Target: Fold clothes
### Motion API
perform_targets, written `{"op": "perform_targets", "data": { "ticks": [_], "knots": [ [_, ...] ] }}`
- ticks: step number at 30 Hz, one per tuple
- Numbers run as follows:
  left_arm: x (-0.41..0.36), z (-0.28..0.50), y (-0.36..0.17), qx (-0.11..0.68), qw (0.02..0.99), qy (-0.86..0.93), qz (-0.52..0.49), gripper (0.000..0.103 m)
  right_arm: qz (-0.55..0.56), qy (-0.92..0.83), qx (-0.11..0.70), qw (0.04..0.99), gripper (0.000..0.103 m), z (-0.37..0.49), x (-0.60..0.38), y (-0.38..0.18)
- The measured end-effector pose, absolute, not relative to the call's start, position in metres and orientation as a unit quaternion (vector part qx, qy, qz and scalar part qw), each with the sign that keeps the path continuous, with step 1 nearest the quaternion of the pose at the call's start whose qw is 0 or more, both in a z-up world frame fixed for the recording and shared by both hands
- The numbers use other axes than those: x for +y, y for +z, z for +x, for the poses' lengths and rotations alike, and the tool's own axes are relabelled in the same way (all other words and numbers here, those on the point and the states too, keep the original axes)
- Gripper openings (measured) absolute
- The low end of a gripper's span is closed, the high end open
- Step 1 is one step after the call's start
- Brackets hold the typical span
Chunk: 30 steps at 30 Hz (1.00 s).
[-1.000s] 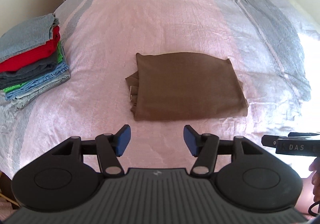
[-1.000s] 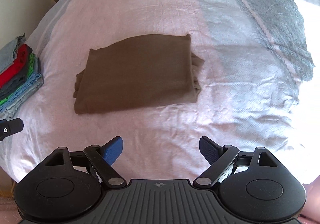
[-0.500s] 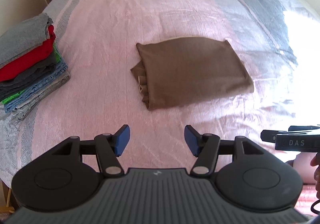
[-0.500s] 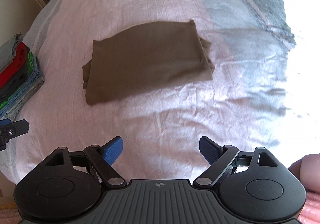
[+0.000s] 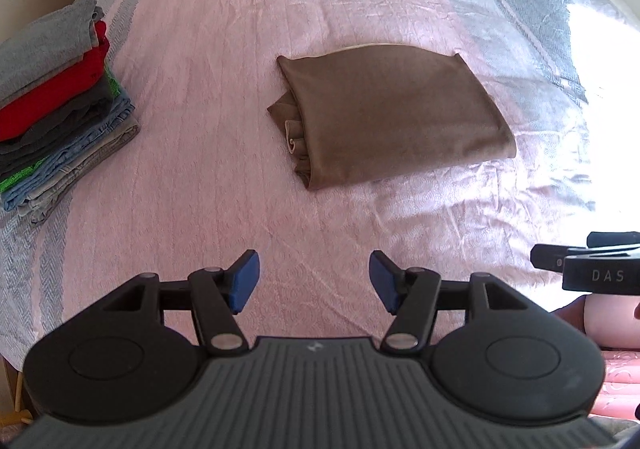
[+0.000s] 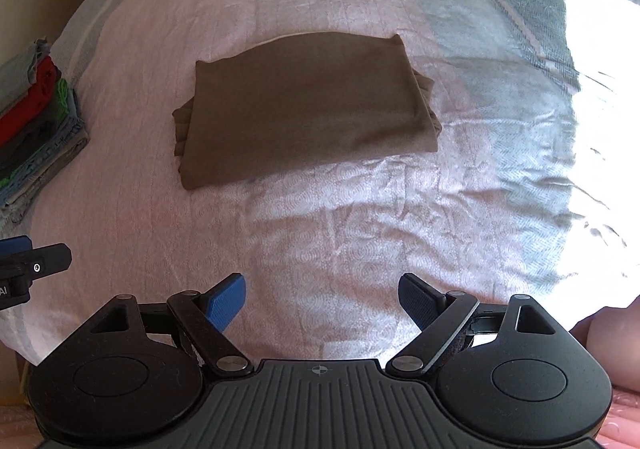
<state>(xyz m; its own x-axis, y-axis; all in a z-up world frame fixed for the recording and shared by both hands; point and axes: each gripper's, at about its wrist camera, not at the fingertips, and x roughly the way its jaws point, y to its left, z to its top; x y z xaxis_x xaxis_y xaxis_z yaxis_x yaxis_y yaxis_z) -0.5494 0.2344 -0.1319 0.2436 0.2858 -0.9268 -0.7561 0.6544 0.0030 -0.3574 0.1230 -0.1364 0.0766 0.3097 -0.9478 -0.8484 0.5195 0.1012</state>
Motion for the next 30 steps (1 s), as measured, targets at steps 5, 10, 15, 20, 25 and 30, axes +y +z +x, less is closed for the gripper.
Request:
{"op": "perform_targets", "data": {
  "ticks": [5,10,15,20,25,30],
  "knots": [
    [0.237,-0.546,-0.135,0.507,0.747,0.356,-0.241,0.061,-0.264,0.432,0.53,0.681,0.086,-0.353,0.133,-0.139],
    [0.242,-0.534,-0.137,0.505,0.737,0.374,-0.248,0.061,-0.273,0.447,0.522,0.673,0.086,-0.338,0.148,-0.14],
    [0.248,-0.512,-0.135,0.499,0.73,0.392,-0.255,0.061,-0.282,0.465,0.512,0.665,0.086,-0.313,0.166,-0.14],
    [0.252,-0.485,-0.136,0.496,0.722,0.406,-0.262,0.062,-0.288,0.485,0.507,0.652,0.086,-0.288,0.182,-0.144],
    [0.257,-0.464,-0.14,0.502,0.707,0.42,-0.268,0.062,-0.29,0.498,0.51,0.639,0.086,-0.266,0.196,-0.152],
    [0.263,-0.448,-0.147,0.509,0.69,0.434,-0.277,0.062,-0.299,0.505,0.519,0.622,0.086,-0.248,0.206,-0.167]
  ]
}}
